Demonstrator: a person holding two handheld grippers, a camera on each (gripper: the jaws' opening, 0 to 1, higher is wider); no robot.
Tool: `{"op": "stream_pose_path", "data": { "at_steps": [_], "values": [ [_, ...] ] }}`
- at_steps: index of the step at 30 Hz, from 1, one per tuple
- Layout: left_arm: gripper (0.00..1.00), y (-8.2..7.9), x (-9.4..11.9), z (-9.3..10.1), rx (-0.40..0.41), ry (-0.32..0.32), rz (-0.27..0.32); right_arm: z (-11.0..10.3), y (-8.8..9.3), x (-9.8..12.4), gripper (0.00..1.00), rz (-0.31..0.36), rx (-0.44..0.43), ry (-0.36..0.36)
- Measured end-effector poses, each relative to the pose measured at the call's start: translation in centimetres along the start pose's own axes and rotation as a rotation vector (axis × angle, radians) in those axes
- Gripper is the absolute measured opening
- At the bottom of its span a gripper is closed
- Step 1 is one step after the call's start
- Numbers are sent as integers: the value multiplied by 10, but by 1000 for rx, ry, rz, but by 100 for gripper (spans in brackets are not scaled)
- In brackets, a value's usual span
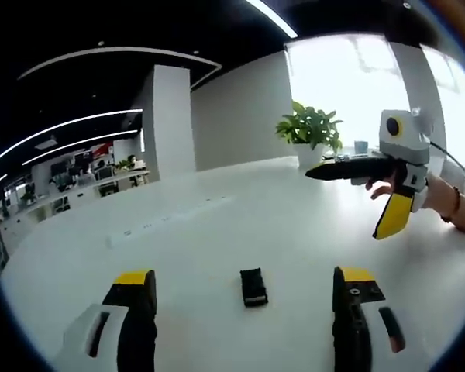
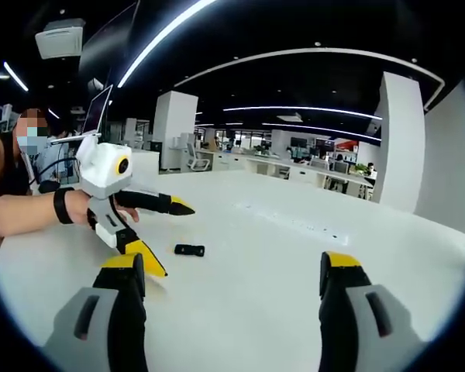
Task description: Snap the two parts of the plastic buckle together until the buckle closes and remains connected.
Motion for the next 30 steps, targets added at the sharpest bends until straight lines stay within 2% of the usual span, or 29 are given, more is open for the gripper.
{"op": "stream_pose_path", "data": {
  "at_steps": [3,11,15,22,30],
  "values": [
    [94,-2,0,-1,18,22,8,0,0,0,94,-1,-2,-2],
    [94,-5,4,-4,26,22,19,6,2,-2,95,-6,-7,14],
    [95,-10,8,-8,30,2,44,12,3,-2,100,-4,-12,46],
    [96,-15,18,-12,49,-25,75,16,5,-3,100,-10,-27,58],
    [96,-19,32,-8,23,-51,100,18,2,-2,100,-7,-42,79]
  ]
}}
Point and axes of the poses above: the point that each gripper's makers call its tool centre point, and the gripper's own axes: x roughly backward along the fingers, z roughly to its right, y roughly out of its underside, the point moved 6 cm from there along x, roughly backward along the fingers, and after that the axes turned 6 degrees about x, right-handed, at the moved point
